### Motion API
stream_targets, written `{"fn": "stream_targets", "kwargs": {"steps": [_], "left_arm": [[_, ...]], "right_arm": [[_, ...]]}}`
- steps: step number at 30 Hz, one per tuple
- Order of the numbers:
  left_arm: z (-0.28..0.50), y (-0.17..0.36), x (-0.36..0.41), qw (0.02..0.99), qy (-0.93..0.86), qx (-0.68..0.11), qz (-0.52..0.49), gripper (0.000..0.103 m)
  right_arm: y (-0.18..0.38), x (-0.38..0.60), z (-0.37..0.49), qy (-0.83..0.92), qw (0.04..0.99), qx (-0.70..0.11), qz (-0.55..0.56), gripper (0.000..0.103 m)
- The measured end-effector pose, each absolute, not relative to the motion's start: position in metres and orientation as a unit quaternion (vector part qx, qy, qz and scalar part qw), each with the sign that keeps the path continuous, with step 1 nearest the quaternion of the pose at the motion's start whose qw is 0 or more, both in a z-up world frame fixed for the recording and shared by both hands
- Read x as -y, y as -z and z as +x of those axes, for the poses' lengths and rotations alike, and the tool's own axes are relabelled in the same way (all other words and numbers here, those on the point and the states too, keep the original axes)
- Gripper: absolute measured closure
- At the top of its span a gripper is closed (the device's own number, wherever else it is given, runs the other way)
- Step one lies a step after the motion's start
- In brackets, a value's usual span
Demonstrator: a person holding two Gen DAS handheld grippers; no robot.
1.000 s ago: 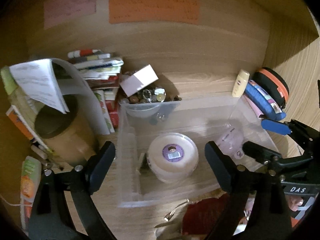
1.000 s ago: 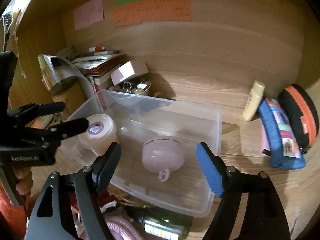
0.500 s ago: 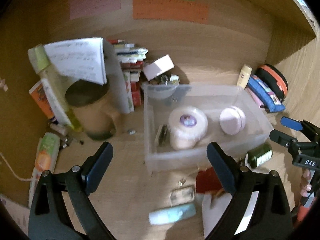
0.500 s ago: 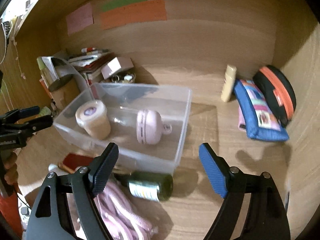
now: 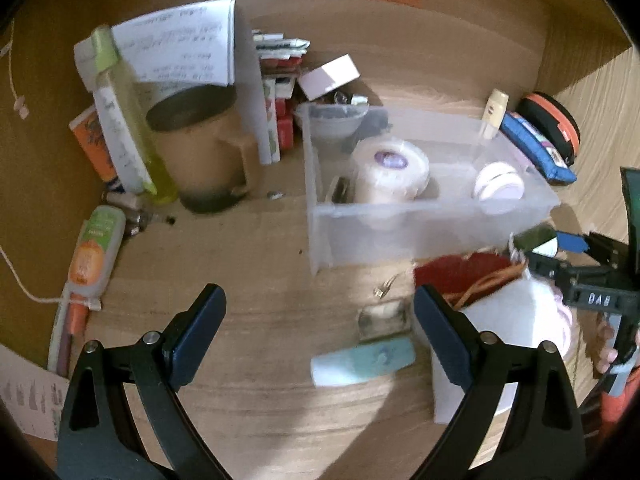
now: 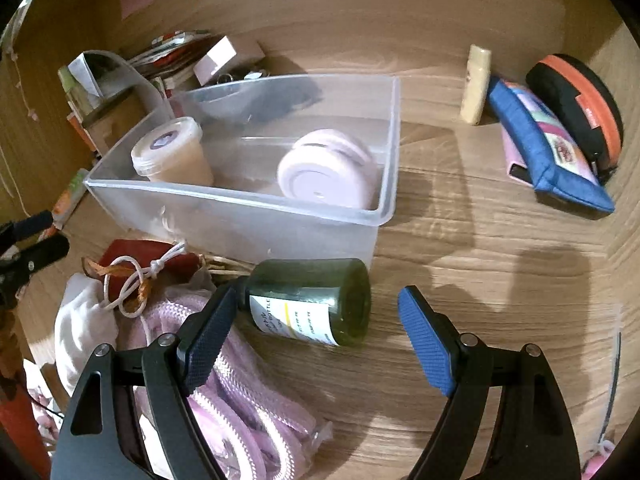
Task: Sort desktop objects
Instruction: 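Grasp the dark green bottle with the right gripper, then lift the green bottle with the right gripper while the left gripper grasps the light blue tube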
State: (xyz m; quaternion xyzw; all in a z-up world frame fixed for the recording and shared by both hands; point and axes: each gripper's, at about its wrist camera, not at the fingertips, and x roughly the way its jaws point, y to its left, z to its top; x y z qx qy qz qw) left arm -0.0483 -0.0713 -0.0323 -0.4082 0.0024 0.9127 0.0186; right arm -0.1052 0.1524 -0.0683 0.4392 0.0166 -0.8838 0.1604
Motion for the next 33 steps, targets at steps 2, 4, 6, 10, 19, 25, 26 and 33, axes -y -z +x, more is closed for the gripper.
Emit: {"fn": "stream_targets", "kwargs": {"steps": [2,4,6,10,19,25,26,33], "left_arm": [[-0.046,0.037,0.076,0.016,-0.91,-0.003,-0.414,0.007],[-0.044,0.045,0.081,0.014,-0.905,-0.001,-0.425,0.007],[-0.043,0.052,0.086,0.014,-0.9,0.002,-0.436,0.007],[-0.042,0.067,0.09,0.02,-0.888,0.01,-0.46,0.007],[-0.03,0.079,0.076,0.044,-0.877,0.017,-0.478,0.007],[-0.037,0.087,0.065,0.047,-0.869,0.012,-0.492,0.007],[-0.038,0.087,0.064,0.046,-0.87,0.01,-0.491,0.007],[-0.049,0.087,0.061,0.045,-0.87,0.003,-0.491,0.005]], "right_arm": [[0.071,-0.152,-0.107,0.881,0.164,-0.014,0.444,0.023],[0.074,-0.152,-0.109,0.878,0.167,-0.008,0.448,0.037],[0.075,-0.152,-0.108,0.875,0.18,0.0,0.45,0.041],[0.074,-0.152,-0.102,0.882,0.173,-0.007,0.438,0.041],[0.052,-0.162,-0.078,0.898,0.166,-0.017,0.408,0.041],[0.025,-0.172,-0.069,0.913,0.162,-0.016,0.375,0.041],[0.02,-0.174,-0.067,0.915,0.162,-0.016,0.368,0.041],[0.001,-0.172,-0.066,0.924,0.164,-0.013,0.345,0.041]]}}
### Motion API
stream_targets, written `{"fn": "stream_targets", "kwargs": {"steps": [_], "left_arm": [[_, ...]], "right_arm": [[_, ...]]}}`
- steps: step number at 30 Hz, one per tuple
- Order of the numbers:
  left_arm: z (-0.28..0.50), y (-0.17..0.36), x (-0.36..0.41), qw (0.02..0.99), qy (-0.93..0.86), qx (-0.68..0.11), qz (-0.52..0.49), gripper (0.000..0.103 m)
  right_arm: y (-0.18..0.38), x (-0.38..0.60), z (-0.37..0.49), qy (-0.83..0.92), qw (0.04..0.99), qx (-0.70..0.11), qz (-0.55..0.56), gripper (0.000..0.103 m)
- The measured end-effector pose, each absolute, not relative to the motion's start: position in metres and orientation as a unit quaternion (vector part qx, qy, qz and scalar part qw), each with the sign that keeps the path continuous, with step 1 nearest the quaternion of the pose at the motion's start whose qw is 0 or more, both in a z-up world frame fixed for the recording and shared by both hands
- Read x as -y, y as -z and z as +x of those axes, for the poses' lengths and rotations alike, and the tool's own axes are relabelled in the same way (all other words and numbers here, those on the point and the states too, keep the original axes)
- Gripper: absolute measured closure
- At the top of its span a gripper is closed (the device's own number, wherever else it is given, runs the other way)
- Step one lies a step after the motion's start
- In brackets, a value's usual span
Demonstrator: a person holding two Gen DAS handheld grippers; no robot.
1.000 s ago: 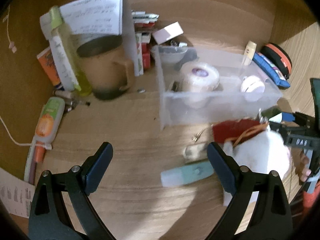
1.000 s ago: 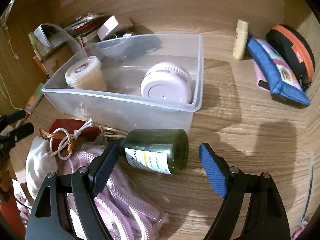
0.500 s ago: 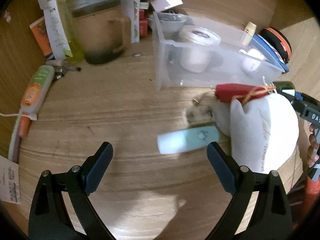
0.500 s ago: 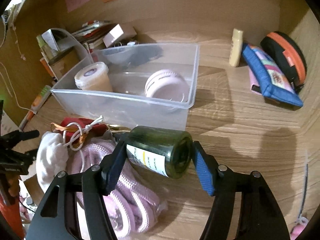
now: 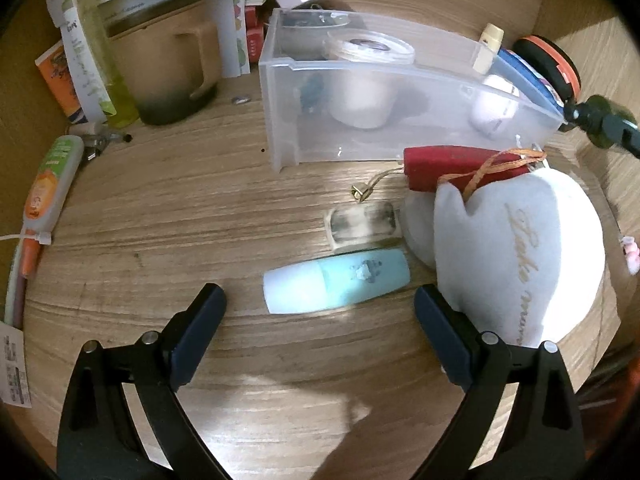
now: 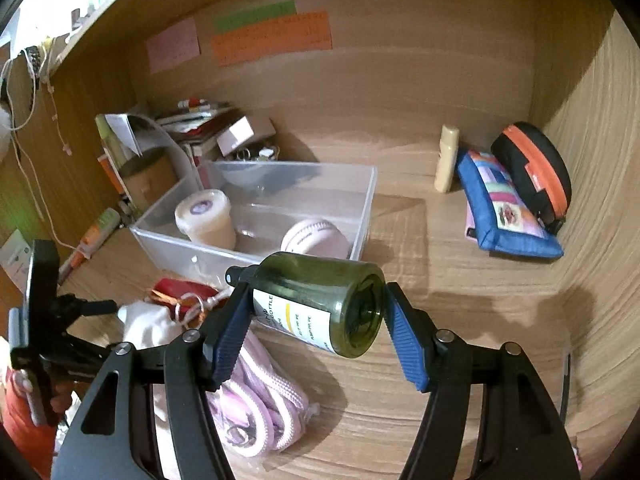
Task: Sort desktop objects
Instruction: 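Lift the green bottle with the right gripper while the left gripper grasps the light blue tube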
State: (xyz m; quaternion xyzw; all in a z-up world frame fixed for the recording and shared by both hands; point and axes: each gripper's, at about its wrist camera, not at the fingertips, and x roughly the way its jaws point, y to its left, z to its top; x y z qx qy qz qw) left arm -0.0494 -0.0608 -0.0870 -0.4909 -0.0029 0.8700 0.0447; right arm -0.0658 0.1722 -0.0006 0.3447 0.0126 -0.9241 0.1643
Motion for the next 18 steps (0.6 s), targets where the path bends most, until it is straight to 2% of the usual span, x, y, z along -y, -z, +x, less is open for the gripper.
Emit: {"fn": "stream_targets", "kwargs": {"steps": [3,14,16,18], "left_arm": [[-0.054,0.088,0.061,0.036,-0.871,0.008,-0.489,0.002],[-0.051,0.092,0.059,-0.003,-0.886,0.006,-0.464,0.002],[-0.05,0.092,0.059,-0.009,-0.887,0.009,-0.462,0.003],[-0.048,0.091,0.061,-0.014,-0.889,0.012,-0.457,0.011]], "right_arm": [[-0.002,-0.168,-0.067,0.926,0.168,-0.01,0.339,0.041],[-0.005,-0.139,-0.09,0.923,0.19,-0.009,0.334,0.041],[-0.002,-0.133,-0.099,0.922,0.188,-0.015,0.339,0.041],[0.002,-0.126,-0.109,0.918,0.189,-0.018,0.348,0.041]]}}
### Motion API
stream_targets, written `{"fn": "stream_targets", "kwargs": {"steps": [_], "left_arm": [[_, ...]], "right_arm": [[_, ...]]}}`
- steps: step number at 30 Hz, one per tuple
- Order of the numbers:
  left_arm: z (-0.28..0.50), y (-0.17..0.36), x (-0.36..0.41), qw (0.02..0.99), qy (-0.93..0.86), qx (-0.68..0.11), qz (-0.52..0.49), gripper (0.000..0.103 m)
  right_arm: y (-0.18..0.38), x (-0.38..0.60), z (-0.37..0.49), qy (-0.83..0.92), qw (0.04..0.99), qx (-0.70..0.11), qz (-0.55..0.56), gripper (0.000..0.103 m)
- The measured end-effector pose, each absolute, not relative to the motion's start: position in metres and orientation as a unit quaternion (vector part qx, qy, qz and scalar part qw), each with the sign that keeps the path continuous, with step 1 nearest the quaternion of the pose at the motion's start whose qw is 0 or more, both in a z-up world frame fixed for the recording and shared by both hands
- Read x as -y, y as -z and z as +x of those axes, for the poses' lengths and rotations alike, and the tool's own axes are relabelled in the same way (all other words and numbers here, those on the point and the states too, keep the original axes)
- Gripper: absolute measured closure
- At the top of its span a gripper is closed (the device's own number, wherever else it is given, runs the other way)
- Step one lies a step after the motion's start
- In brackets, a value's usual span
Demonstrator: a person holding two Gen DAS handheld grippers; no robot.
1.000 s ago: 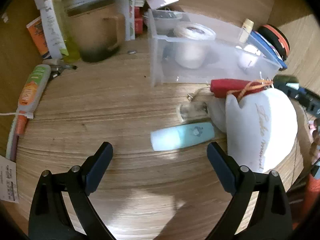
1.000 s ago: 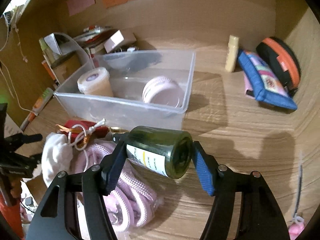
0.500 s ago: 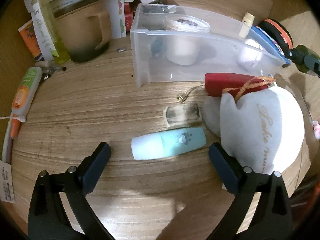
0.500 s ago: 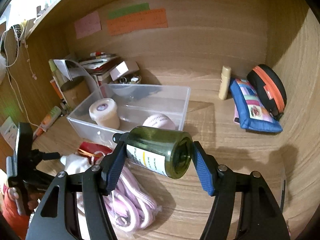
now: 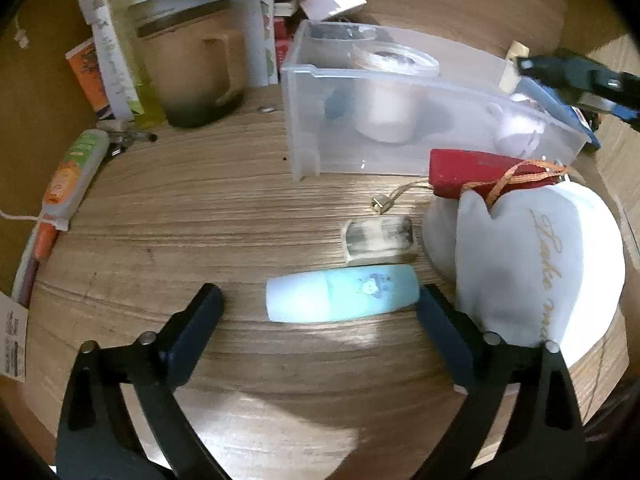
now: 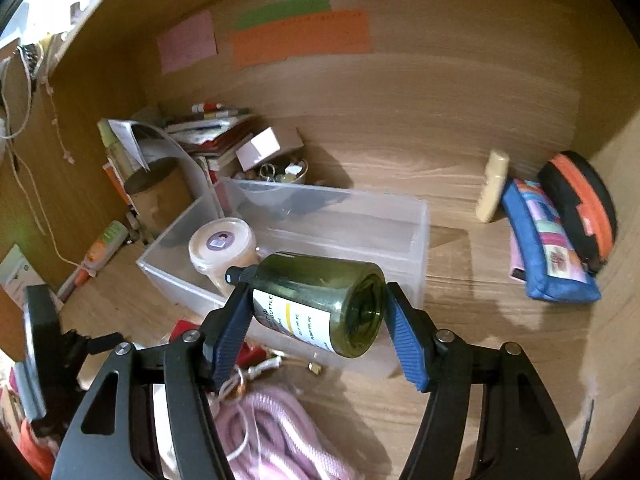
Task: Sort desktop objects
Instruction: 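Lift the green bottle with the right gripper while the left gripper grasps the light blue tube, then lower the green bottle into the clear bin and open the right gripper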
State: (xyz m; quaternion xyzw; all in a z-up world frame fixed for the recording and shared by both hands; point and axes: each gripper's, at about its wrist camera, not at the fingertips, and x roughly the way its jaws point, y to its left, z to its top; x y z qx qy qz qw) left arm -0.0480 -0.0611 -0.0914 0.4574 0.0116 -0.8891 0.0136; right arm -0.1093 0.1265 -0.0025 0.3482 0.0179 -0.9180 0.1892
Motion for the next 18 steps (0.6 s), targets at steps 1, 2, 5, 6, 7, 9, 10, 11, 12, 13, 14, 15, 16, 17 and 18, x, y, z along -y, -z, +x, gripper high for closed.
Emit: {"fn": "stream_targets", "kwargs": {"steps": [1,2,5,6,7,9,10,11,12,13,14,15,16,17,18], "left_arm": [[-0.046,0.09,0.063,0.017,0.89,-0.013,0.455,0.014],[-0.045,0.089,0.065,0.021,0.892,-0.014,0.452,0.023],[-0.04,0.087,0.076,0.024,0.893,-0.019,0.449,0.03],[-0.038,0.087,0.077,0.025,0.894,-0.018,0.448,0.03],[-0.037,0.086,0.079,0.025,0.894,-0.019,0.447,0.03],[-0.035,0.085,0.082,0.024,0.894,-0.021,0.446,0.031],[-0.034,0.084,0.084,0.022,0.895,-0.024,0.445,0.031],[-0.033,0.084,0.086,0.019,0.896,-0.029,0.442,0.031],[-0.032,0.083,0.088,0.015,0.897,-0.034,0.441,0.031],[-0.031,0.082,0.091,0.012,0.897,-0.04,0.44,0.031],[-0.03,0.081,0.093,0.01,0.897,-0.047,0.439,0.031],[-0.028,0.081,0.095,0.007,0.897,-0.055,0.438,0.031],[-0.027,0.081,0.098,0.007,0.897,-0.063,0.437,0.031],[-0.026,0.08,0.101,0.007,0.897,-0.069,0.436,0.031],[-0.025,0.081,0.103,0.008,0.898,-0.076,0.434,0.031]], "right_arm": [[0.005,-0.123,-0.114,0.916,0.189,-0.019,0.354,0.041],[0.009,-0.119,-0.12,0.913,0.19,-0.023,0.36,0.041],[0.017,-0.111,-0.132,0.908,0.19,-0.029,0.373,0.041],[0.018,-0.109,-0.135,0.906,0.192,-0.029,0.377,0.041],[0.021,-0.106,-0.138,0.904,0.192,-0.032,0.381,0.041],[0.024,-0.101,-0.141,0.901,0.192,-0.037,0.387,0.041],[0.025,-0.1,-0.143,0.9,0.193,-0.039,0.389,0.041],[0.026,-0.098,-0.144,0.899,0.193,-0.041,0.391,0.041],[0.026,-0.095,-0.144,0.9,0.19,-0.047,0.39,0.041],[0.026,-0.093,-0.145,0.898,0.191,-0.052,0.393,0.041],[0.026,-0.091,-0.146,0.898,0.191,-0.057,0.393,0.041],[0.026,-0.088,-0.146,0.897,0.19,-0.064,0.394,0.041],[0.027,-0.086,-0.146,0.897,0.188,-0.071,0.395,0.041],[0.027,-0.084,-0.147,0.896,0.186,-0.079,0.395,0.041],[0.027,-0.082,-0.147,0.896,0.186,-0.083,0.395,0.041]]}}
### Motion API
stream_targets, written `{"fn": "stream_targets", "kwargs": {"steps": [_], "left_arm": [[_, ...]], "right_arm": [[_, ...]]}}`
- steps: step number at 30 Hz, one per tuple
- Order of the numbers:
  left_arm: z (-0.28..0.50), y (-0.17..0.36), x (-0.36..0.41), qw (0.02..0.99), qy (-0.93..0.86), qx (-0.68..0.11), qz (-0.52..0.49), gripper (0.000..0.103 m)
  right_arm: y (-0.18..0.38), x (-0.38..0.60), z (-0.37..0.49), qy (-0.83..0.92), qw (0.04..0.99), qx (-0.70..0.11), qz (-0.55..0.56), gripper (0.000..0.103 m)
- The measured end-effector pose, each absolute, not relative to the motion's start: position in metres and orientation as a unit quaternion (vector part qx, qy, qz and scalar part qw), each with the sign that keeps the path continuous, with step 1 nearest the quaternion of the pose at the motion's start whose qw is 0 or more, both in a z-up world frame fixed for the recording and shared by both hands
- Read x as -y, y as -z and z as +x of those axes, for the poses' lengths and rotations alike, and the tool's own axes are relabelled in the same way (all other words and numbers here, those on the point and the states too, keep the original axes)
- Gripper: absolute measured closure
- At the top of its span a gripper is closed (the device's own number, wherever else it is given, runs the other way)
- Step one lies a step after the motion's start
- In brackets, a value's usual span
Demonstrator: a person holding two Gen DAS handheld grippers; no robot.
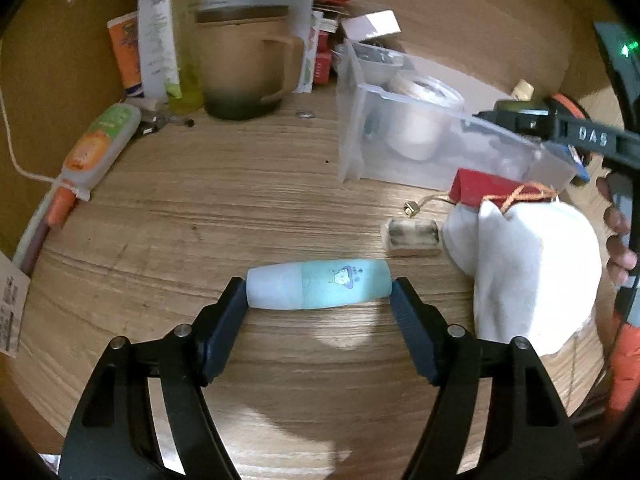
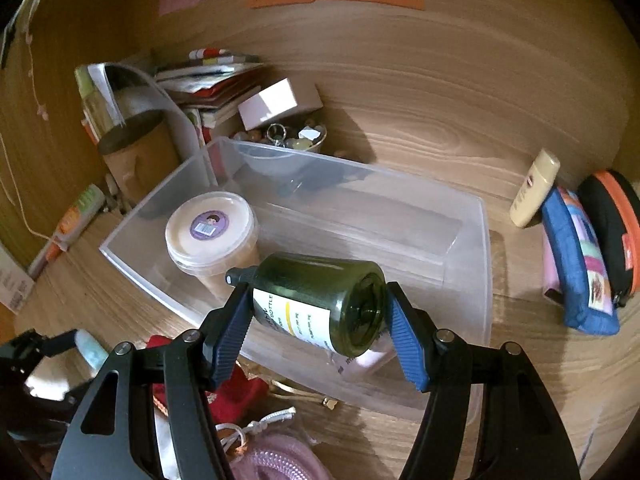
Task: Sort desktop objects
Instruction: 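Lower the green bottle into the clear bin and open the right gripper, then grasp the white cloth pouch with the right gripper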
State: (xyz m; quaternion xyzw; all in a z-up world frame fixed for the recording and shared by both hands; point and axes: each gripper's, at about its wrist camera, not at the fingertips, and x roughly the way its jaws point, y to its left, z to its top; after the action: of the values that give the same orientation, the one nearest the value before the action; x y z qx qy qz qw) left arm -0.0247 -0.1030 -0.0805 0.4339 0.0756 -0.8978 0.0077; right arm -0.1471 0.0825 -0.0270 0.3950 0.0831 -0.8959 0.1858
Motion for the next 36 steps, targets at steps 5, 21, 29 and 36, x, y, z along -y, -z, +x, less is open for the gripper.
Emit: {"fn": "stream_targets", "kwargs": {"steps": [5,21,29,36], "left_arm": [[-0.021,0.078,0.111,0.014,0.901,-0.095,0.422,0.031],[-0.013,0.049,0.083,-0.017,0.922,-0.062,0.381,0.031],[-0.002,0.053,0.067,-0.032,0.919,-0.053,0.389,0.031],[0.01,0.06,0.059,-0.031,0.916,-0.042,0.398,0.031]], "right_arm": [[0.027,-0.076,-0.147,0.893,0.185,-0.101,0.397,0.041],[0.006,-0.093,-0.104,0.9,0.198,-0.059,0.384,0.041],[0.008,-0.095,-0.052,0.898,0.221,-0.045,0.377,0.04],[0.028,-0.087,-0.022,0.883,0.251,-0.031,0.396,0.04]]}}
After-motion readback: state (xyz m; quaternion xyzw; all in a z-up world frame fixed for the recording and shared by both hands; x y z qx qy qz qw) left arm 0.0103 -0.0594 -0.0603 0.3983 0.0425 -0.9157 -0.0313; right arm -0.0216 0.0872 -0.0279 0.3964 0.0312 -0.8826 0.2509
